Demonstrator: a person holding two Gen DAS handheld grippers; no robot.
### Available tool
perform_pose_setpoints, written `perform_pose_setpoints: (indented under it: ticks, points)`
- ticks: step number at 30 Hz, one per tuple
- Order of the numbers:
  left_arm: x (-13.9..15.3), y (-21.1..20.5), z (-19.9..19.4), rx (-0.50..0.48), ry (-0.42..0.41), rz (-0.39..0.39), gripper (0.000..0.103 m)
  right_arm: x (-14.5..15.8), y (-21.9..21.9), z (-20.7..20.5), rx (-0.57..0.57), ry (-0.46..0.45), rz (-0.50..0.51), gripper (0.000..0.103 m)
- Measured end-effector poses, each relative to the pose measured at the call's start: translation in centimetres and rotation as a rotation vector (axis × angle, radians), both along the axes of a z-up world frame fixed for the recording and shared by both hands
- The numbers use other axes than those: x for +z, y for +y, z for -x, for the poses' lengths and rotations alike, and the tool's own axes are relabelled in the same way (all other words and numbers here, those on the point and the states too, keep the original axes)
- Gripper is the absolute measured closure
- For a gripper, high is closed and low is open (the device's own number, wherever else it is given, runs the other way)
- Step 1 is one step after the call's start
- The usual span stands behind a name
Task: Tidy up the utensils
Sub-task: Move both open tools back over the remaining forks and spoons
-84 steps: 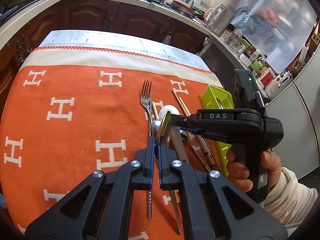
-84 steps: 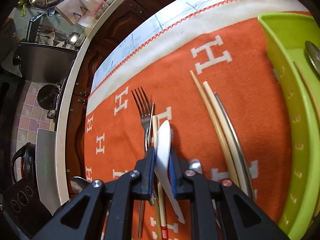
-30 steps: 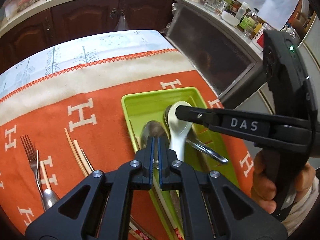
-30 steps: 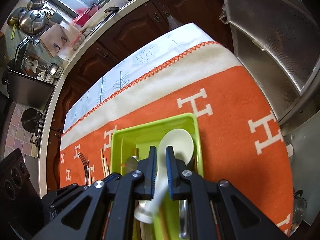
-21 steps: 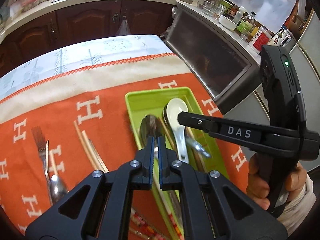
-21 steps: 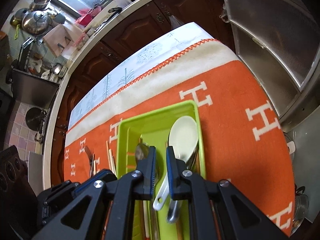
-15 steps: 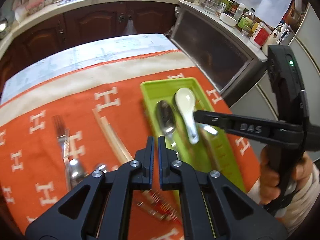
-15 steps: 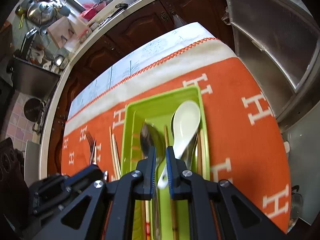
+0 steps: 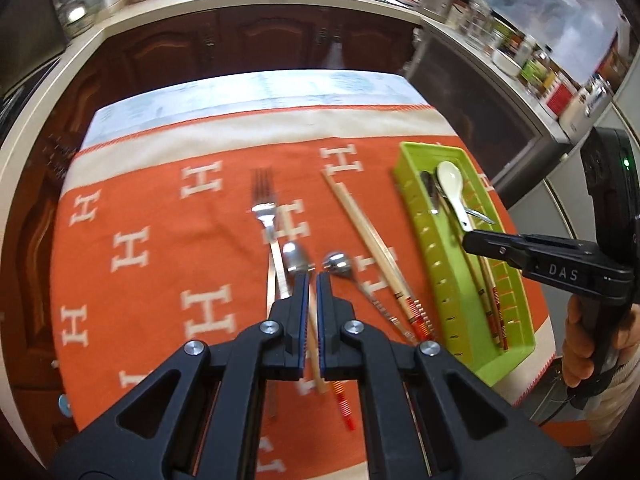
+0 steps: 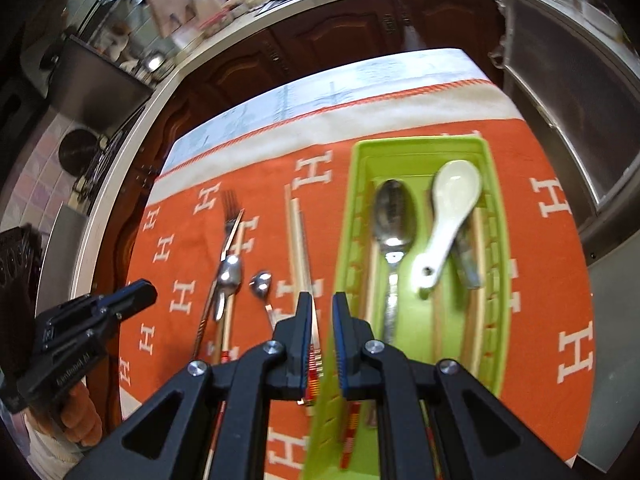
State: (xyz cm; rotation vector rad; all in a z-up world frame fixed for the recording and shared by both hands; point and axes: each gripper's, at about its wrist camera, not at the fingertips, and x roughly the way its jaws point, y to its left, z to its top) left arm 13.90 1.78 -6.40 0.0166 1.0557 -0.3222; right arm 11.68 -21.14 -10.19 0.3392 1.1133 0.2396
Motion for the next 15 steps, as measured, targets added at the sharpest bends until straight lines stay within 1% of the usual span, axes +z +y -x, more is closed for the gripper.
perform_pose_setpoints:
  ticks: [4,8,12,15]
  points:
    - [0.0,2.4,0.1,0.034,0.003,-0.004,0.101,0.5,2.3,-0.1,0.039,0.003,0.022,0.093]
    - [-0.9,4.2,-0.3,0.059,0.028,-0.005,0.101,0.4,4.9,-0.5,0.079,0.012,0.034,0.093]
    - [-2.4,5.0,-0.6,0.084,0.05,-0.031,0.101,-0.6,7.4,-1.3,0.102,0.041,0.033,0.093]
    - [-3.8,5.6,-0.9,0.101,0.081,-0.03,0.101,-1.7,9.0,-2.2,0.114,0.062,0.046,0.093]
